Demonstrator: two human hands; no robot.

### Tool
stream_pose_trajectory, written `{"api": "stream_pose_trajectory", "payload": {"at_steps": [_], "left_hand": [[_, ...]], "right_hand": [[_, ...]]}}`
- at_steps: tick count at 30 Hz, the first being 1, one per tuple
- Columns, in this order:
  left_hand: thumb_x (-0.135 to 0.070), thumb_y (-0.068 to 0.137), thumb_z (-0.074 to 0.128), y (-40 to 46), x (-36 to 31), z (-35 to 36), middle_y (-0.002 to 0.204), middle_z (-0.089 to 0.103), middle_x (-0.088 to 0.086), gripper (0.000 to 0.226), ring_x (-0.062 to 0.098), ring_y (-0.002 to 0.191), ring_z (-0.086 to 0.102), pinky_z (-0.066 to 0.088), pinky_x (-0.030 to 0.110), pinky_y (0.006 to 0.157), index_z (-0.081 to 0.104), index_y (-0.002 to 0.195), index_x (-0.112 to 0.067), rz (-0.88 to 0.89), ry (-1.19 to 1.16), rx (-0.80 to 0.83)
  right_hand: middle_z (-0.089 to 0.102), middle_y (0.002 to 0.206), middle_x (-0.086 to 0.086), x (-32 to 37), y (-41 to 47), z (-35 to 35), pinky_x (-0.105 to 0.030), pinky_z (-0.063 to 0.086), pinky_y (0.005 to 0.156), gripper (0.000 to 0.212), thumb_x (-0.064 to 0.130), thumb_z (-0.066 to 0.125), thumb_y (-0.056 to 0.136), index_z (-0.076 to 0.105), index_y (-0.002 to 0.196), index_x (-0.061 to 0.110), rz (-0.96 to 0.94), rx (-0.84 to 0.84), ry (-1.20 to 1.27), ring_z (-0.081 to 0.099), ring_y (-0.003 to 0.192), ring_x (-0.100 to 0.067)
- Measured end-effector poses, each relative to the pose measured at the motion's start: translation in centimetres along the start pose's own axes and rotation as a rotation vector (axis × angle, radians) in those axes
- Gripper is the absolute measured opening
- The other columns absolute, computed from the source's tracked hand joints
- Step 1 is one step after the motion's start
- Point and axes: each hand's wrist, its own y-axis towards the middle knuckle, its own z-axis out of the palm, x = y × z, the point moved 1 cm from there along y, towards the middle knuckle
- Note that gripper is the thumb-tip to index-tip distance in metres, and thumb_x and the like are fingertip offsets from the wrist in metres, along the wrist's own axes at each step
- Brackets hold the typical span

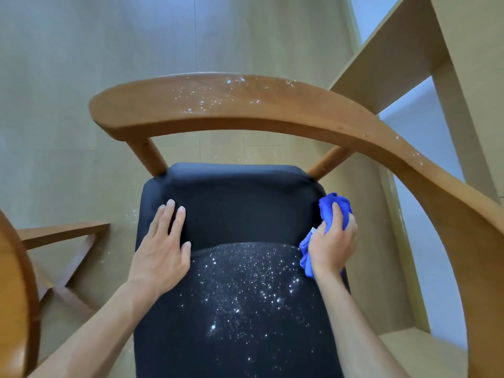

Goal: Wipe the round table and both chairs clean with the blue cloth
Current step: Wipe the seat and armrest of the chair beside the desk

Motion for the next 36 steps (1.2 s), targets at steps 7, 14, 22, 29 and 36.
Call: {"api": "stream_pose_trajectory", "payload": {"at_steps": [7, 14, 22, 29, 36], "left_hand": [[0.005, 0.09, 0.042, 0.1, 1.0, 0.1, 0.159, 0.011, 0.001, 0.064, 0.014, 0.147, 0.006, 0.0, 0.017, 0.113, 0.024, 0.149, -0.01, -0.027, -0.25, -0.027], [0.007, 0.091, 0.043, 0.0, 2.6, -0.5, 0.158, 0.019, 0.004, 0.056, 0.013, 0.145, 0.014, 0.003, 0.015, 0.111, 0.032, 0.145, 0.0, -0.026, -0.241, -0.002], [-0.01, 0.093, 0.055, -0.2, 2.0, -0.9, 0.159, 0.014, 0.002, 0.06, 0.014, 0.146, 0.01, 0.007, 0.023, 0.114, 0.03, 0.146, -0.002, -0.011, -0.162, 0.033], [-0.015, 0.094, 0.054, 0.1, 2.5, -1.2, 0.159, 0.013, 0.0, 0.06, 0.015, 0.147, 0.01, 0.005, 0.018, 0.111, 0.029, 0.147, -0.006, 0.015, -0.178, 0.063], [0.003, 0.095, 0.039, 0.1, 3.2, -1.4, 0.159, 0.015, -0.006, 0.058, 0.011, 0.146, 0.011, 0.004, 0.011, 0.108, 0.027, 0.149, -0.012, 0.0, -0.299, 0.054]], "right_hand": [[0.053, 0.134, -0.018, 13.8, -10.6, 4.9, -0.038, 0.044, 0.071, 0.059, 0.01, 0.061, 0.063, 0.061, 0.121, 0.024, -0.426, 0.123, 0.087, 0.054, 0.083, -0.034], [0.058, 0.131, -0.013, 10.8, -12.8, 4.2, -0.036, 0.039, 0.064, 0.047, 0.004, 0.035, 0.088, 0.06, 0.118, 0.03, -0.89, 0.204, 0.045, 0.053, 0.081, -0.031], [0.048, 0.137, -0.022, -5.1, -2.2, -2.3, -0.044, 0.041, 0.091, 0.073, -0.007, 0.069, 0.066, 0.049, 0.129, 0.024, -0.539, 0.186, -0.069, 0.048, 0.104, -0.038], [0.052, 0.129, -0.012, -3.9, -4.0, -2.3, -0.039, 0.042, 0.089, 0.051, -0.003, 0.053, 0.084, 0.052, 0.132, 0.013, 0.135, 0.0, 0.068, 0.052, 0.111, -0.035], [0.053, 0.132, -0.021, 10.3, -15.2, 2.3, -0.037, 0.04, 0.067, 0.059, 0.0, 0.059, 0.065, 0.06, 0.121, 0.018, -0.295, 0.138, 0.05, 0.052, 0.079, -0.035]]}}
